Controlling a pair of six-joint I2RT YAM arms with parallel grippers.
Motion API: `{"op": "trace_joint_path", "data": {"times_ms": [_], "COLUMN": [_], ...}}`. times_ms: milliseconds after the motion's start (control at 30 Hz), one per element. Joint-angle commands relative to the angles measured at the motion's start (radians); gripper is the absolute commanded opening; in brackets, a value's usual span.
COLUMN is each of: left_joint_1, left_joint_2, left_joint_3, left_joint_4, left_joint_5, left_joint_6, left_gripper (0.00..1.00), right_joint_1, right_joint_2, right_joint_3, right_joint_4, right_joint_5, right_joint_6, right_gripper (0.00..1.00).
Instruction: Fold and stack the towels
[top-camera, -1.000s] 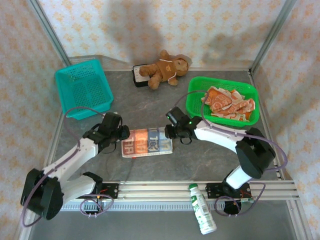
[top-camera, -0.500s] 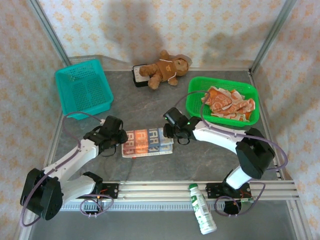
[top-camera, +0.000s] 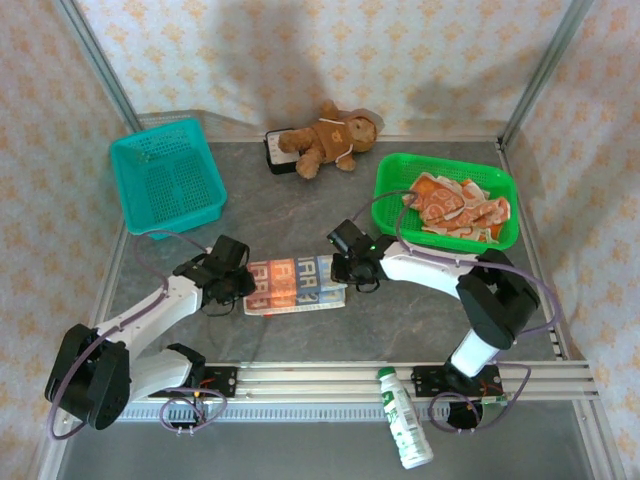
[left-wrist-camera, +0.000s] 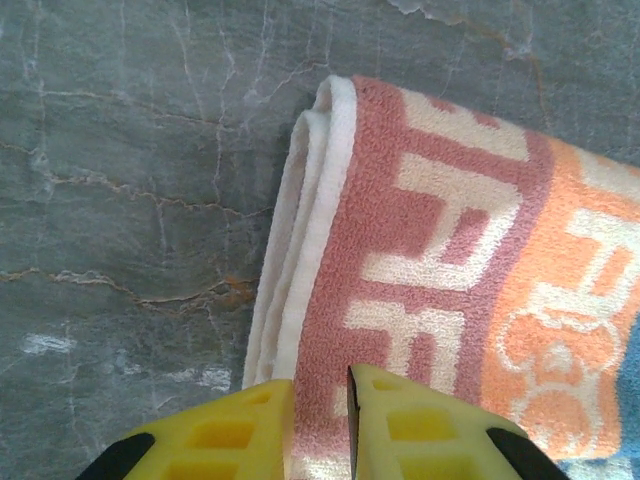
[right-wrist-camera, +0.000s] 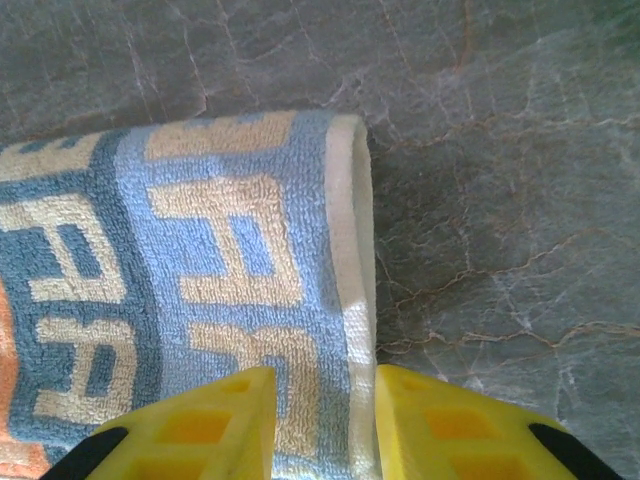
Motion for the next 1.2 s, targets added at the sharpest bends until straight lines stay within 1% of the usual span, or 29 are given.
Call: {"op": "trace_joint_path", "data": {"times_ms": [0, 133, 267, 367, 533, 567, 667, 767, 800, 867, 900, 933, 1000, 1033, 1167], "left_joint_1": [-0.006, -0.007, -0.007, -0.007, -0.007, -0.007, -0.007, -0.007, -0.007, -0.007, -0.006, -0.007, -0.007, -0.007, -0.008], "left_joint_2": [0.011, 0.025, 0.033, 0.041, 0.048, 0.053, 0.069, 0.066, 0.06, 0.048, 0.04, 0.034, 0.022, 0.016, -0.035], "left_joint_3": [-0.023, -0.023, -0.024, -0.014, -0.009, -0.01, -0.011, -0.014, -0.015, -0.017, -0.017, -0.017, -0.015, -0.014, 0.005], "left_joint_4": [-0.001, -0.011, 0.011, 0.006, 0.01, 0.016, 0.032, 0.036, 0.034, 0.027, 0.026, 0.021, 0.011, 0.004, -0.073], "left_joint_5": [-0.001, -0.024, -0.018, -0.04, -0.066, -0.06, -0.038, -0.033, -0.033, -0.035, -0.035, -0.035, -0.033, -0.032, -0.046], "left_joint_6": [-0.013, -0.003, 0.005, 0.017, 0.036, 0.036, 0.033, 0.027, 0.026, 0.023, 0.022, 0.021, 0.018, 0.016, 0.005], "left_gripper": [0.21, 0.22, 0.22, 0.25, 0.26, 0.26, 0.21, 0.13, 0.08, 0.06, 0.01, 0.0, 0.0, 0.0, 0.0], "right_joint_1": [-0.002, -0.002, -0.002, -0.002, -0.002, -0.002, -0.002, -0.002, -0.002, -0.002, -0.002, -0.002, -0.002, -0.002, -0.001], "right_joint_2": [0.015, 0.019, 0.017, 0.018, 0.012, 0.013, 0.018, 0.017, 0.014, 0.009, 0.006, 0.004, -0.001, -0.006, -0.035], "right_joint_3": [-0.011, -0.012, -0.018, -0.021, -0.027, -0.029, -0.03, -0.034, -0.035, -0.035, -0.035, -0.035, -0.034, -0.032, -0.025], "right_joint_4": [-0.004, -0.002, -0.001, 0.0, 0.004, 0.004, 0.009, 0.013, 0.013, 0.012, 0.011, 0.008, 0.002, -0.002, -0.025], "right_joint_5": [0.001, -0.005, -0.002, -0.003, -0.001, -0.001, -0.004, -0.005, -0.006, -0.005, -0.005, -0.005, -0.005, -0.006, -0.012], "right_joint_6": [0.015, 0.015, 0.017, 0.019, 0.021, 0.022, 0.022, 0.025, 0.026, 0.025, 0.025, 0.025, 0.026, 0.026, 0.028], "right_gripper": [0.31, 0.31, 0.31, 0.31, 0.31, 0.31, 0.31, 0.27, 0.24, 0.2, 0.17, 0.14, 0.03, 0.0, 0.0]}}
